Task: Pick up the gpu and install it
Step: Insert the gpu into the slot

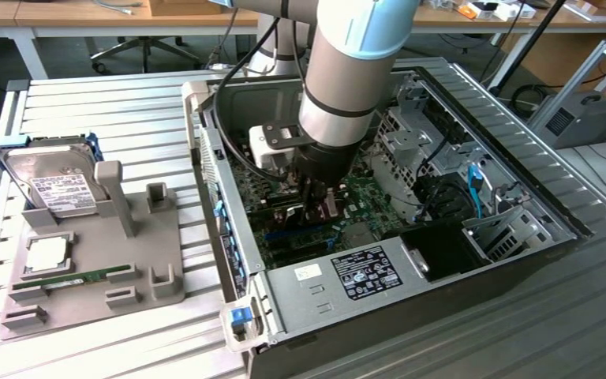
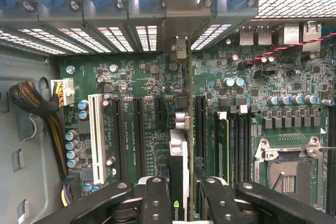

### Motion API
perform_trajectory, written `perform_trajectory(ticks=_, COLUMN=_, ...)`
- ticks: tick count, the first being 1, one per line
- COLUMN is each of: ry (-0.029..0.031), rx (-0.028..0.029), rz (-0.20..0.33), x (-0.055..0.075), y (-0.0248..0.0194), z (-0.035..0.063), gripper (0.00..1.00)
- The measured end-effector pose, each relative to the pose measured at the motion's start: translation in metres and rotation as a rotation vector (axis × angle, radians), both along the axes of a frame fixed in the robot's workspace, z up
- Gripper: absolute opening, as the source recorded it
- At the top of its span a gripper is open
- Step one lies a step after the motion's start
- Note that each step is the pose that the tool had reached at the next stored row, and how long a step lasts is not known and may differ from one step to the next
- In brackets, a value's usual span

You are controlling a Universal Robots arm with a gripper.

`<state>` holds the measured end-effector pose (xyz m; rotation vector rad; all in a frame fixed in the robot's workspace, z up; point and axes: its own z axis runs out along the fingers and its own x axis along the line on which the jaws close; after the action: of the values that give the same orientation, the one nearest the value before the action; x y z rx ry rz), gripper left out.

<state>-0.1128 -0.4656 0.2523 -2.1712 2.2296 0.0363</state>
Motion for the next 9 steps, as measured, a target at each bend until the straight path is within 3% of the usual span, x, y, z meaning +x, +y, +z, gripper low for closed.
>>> perform_trajectory(ticks=9, ry=0.0000, rx=0.0000, rz=0.007, x=0.0000, y=0.0000, z=0.0000, gripper=0.27)
